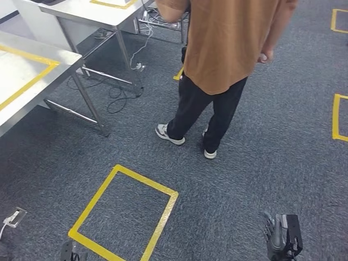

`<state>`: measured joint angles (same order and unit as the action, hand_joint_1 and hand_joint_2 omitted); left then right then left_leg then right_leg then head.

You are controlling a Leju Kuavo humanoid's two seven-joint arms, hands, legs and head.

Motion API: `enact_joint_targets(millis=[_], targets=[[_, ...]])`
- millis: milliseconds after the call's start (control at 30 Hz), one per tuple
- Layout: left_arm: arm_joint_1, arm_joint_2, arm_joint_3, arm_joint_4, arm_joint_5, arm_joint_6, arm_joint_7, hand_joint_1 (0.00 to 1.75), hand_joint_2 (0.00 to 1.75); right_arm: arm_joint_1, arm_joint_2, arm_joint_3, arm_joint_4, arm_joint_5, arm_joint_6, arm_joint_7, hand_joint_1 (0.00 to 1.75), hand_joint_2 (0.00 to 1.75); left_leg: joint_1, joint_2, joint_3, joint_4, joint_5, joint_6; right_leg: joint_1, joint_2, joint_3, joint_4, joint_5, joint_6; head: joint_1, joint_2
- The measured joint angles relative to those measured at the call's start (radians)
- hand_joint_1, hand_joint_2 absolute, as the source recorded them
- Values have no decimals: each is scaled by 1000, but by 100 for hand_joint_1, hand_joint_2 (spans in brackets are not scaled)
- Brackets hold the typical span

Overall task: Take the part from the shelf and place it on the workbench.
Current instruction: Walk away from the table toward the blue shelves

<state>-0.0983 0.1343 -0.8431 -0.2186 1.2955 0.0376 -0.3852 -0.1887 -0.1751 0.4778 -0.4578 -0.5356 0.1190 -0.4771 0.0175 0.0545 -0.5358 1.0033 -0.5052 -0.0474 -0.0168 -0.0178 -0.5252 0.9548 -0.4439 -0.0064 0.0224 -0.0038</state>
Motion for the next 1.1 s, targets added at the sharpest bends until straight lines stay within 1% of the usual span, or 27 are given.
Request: enact_joint_targets(millis=[33,67,100,133,167,200,267,300,367,433,467,533,600,633,667,700,733,767,800,833,900,933,967,1000,1033,1067,1100], targets=[[0,-1,0,0,0,0,-1,0,0,-1,0,-1,9,0,-1,1,0,0,0,-23,-32,68,-40,1,3,3,-6,0,4,-6,-8,0],[1,-2,0,0,0,0,-1,0,0,-2,0,-2,17,-1,-2,2,0,0,-1,-36,-69,145,-77,3,6,6,-12,0,7,-12,-16,0],[3,-3,0,0,0,0,-1,0,0,-1,0,-2,25,-1,-3,3,0,0,-3,-42,-100,208,-101,6,11,10,-17,0,10,-16,-22,0],[5,-4,0,0,0,1,-2,0,0,-1,0,-2,32,-1,-3,4,0,0,-6,-45,-114,239,-104,11,16,14,-22,0,13,-21,-27,0],[6,-5,0,0,0,2,-2,0,0,0,0,-2,39,-1,-3,5,0,0,-10,-47,-108,229,-88,18,20,19,-24,0,16,-23,-30,0],[7,-5,0,0,0,2,-2,0,0,0,0,-2,44,-1,-3,6,0,0,-15,-47,-80,177,-56,27,23,23,-26,0,18,-25,-33,0],[6,-3,0,0,0,4,-2,0,0,0,1,-2,52,0,-3,7,0,0,-28,-49,-1,24,8,47,28,29,-27,1,22,-25,-39,0],[3,-2,0,0,0,5,-2,0,0,-1,2,-2,55,0,-3,7,0,0,-32,-49,27,-33,26,53,30,30,-28,2,22,-24,-41,0],[0,-1,1,0,0,5,-3,0,0,-1,3,-2,63,0,-3,7,0,0,-35,-47,45,-83,28,63,33,31,-31,10,27,-16,-41,0],[1,-3,1,0,-1,5,-4,0,0,0,4,-3,70,1,-2,8,0,0,-30,-46,52,-93,24,75,31,30,-39,32,32,-3,-39,0],[2,-4,1,0,-1,5,-4,0,0,0,4,-3,73,2,-2,8,0,0,-27,-46,58,-96,22,80,30,29,-50,59,24,4,-36,0],[3,-5,1,0,-1,5,-5,0,0,-2,4,-3,79,3,-2,9,0,0,-24,-44,65,-96,21,85,23,28,-95,150,-31,15,-27,0],[6,-6,1,0,-1,4,-5,0,0,-1,4,-2,85,3,0,12,0,0,-21,-44,72,-95,20,81,14,27,-158,280,-86,25,-18,0],[8,-6,1,0,-1,5,-5,0,0,1,4,-2,87,3,1,14,0,0,-18,-44,78,-95,17,75,7,27,-178,316,-92,30,-15,0],[10,-7,1,0,-1,5,-5,0,0,3,4,-2,90,3,1,16,0,0,-13,-44,87,-94,13,67,1,26,-180,312,-77,36,-13,0],[11,-8,1,0,-1,5,-5,0,0,3,4,-2,92,3,2,18,0,0,-7,-44,99,-94,5,58,-6,24,-164,269,-44,44,-11,0],[12,-9,1,0,-1,5,-5,0,0,4,4,-2,95,3,2,18,0,0,-2,-44,112,-94,-5,49,-13,21,-139,200,0,53,-7,0],[11,-8,1,0,-1,6,-6,0,0,5,4,-2,99,3,3,19,0,0,3,-43,124,-93,-15,39,-15,17,-117,138,28,62,-2,0],[9,-8,1,1,-1,6,-6,0,0,5,5,-2,102,3,4,19,0,0,5,-43,130,-93,-24,30,-14,13,-100,85,39,62,6,0],[8,-7,1,1,-1,7,-6,0,0,5,6,-1,104,3,4,19,0,0,5,-42,132,-94,-31,22,-12,11,-91,57,40,55,12,0],[5,-7,1,2,-1,7,-7,0,0,6,6,-1,107,3,5,20,0,0,3,-40,135,-94,-36,8,-5,13,-81,43,19,26,11,0],[5,-8,1,2,-1,7,-7,0,0,9,6,-1,108,3,5,20,0,0,4,-40,128,-76,-29,3,-4,16,-72,44,15,15,3,0],[4,-8,2,2,-1,7,-8,0,0,11,6,-1,109,3,5,19,0,0,6,-41,108,-32,-17,0,-2,19,-61,42,7,7,-7,0],[3,-8,2,2,-1,7,-8,0,0,11,6,-1,110,3,5,19,0,0,7,-42,67,34,-5,-1,0,22,-47,39,-2,0,-15,0],[3,-9,2,2,-1,7,-8,0,0,11,6,-1,111,2,5,19,0,0,7,-43,10,114,-4,0,3,24,-32,34,-12,-5,-23,0],[4,-9,2,2,-1,7,-8,0,0,11,6,-1,112,2,5,19,0,0,4,-44,-49,187,-19,3,6,25,-15,30,-24,-10,-29,0],[6,-10,2,2,-1,7,-8,0,0,11,6,-1,113,2,5,19,0,0,1,-45,-105,239,-51,6,11,28,3,27,-37,-14,-33,0]])
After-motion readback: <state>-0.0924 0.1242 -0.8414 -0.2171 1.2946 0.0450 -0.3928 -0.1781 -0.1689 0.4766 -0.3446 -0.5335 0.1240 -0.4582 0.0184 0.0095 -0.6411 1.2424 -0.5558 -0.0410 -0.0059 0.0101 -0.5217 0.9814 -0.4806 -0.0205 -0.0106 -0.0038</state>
